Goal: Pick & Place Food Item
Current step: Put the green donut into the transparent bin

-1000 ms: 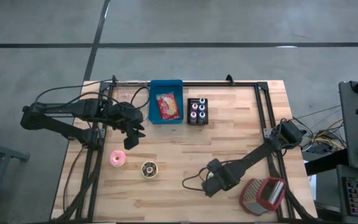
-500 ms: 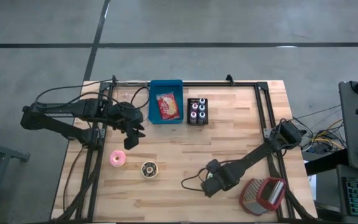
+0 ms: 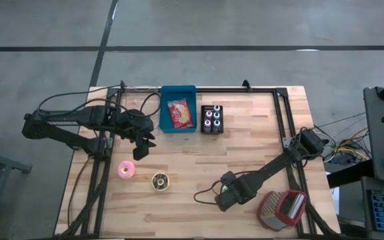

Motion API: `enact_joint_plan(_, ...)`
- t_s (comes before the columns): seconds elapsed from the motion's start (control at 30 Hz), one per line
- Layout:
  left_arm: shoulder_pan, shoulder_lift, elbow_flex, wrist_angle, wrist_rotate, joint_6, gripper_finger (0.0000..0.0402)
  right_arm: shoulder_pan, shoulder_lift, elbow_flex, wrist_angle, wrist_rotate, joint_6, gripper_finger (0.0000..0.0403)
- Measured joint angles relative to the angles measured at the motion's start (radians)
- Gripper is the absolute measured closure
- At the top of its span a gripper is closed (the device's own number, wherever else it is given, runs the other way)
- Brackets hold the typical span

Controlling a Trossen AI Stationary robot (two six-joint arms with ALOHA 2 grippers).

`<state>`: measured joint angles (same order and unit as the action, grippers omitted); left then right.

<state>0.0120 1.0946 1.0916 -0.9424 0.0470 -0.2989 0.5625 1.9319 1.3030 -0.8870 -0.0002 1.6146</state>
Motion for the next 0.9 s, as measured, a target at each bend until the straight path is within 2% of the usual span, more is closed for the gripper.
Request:
enact_joint_plan(0.5,0.0,0.0,0.0,0.0,0.0,0.0,0.0241,0.0,0.0,-0.004,-0.004,-0.002,-0.002,0.0303)
enact_joint_plan(0.9,0.0,0.0,0.0,0.0,0.0,0.0,0.0241,0.0,-0.006,-0.002,-0.021,-0.002,-0.012,0.0332)
